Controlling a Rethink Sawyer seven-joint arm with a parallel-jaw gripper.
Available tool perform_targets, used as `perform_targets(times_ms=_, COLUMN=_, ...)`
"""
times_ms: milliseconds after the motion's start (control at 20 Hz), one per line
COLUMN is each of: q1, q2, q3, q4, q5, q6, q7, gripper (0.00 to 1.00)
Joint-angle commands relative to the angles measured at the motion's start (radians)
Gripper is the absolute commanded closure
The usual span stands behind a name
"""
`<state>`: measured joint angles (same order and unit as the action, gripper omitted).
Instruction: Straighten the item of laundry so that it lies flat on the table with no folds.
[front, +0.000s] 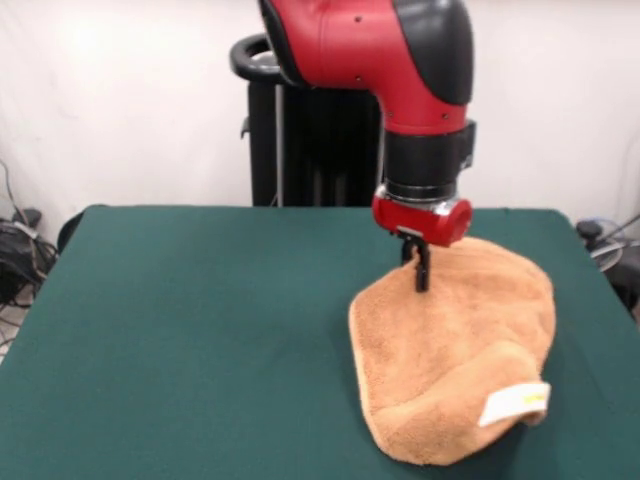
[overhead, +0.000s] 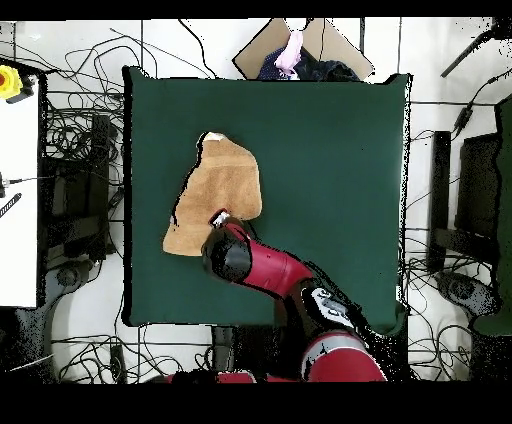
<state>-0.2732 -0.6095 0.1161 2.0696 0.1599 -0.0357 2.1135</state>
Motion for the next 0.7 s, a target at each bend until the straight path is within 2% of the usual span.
perform_targets(times_ms=50, q1=-0.012, q2=-0.001, q3=-0.056, q4=-0.026, q5=-0.051, q6=0.061, q7=0.056, gripper=1.0)
perform_targets(times_ms=500, q1=0.017, q2=-0.053, q3=-0.121, q4=-0.071, q5=-0.12, q6=0.109, q7=0.01, gripper=1.0)
perform_targets(times_ms=700, q1=0.006, q2=-0.082, q3=-0.141, q4=-0.083, q5=-0.163, q6=0.133, q7=-0.013, gripper=1.0)
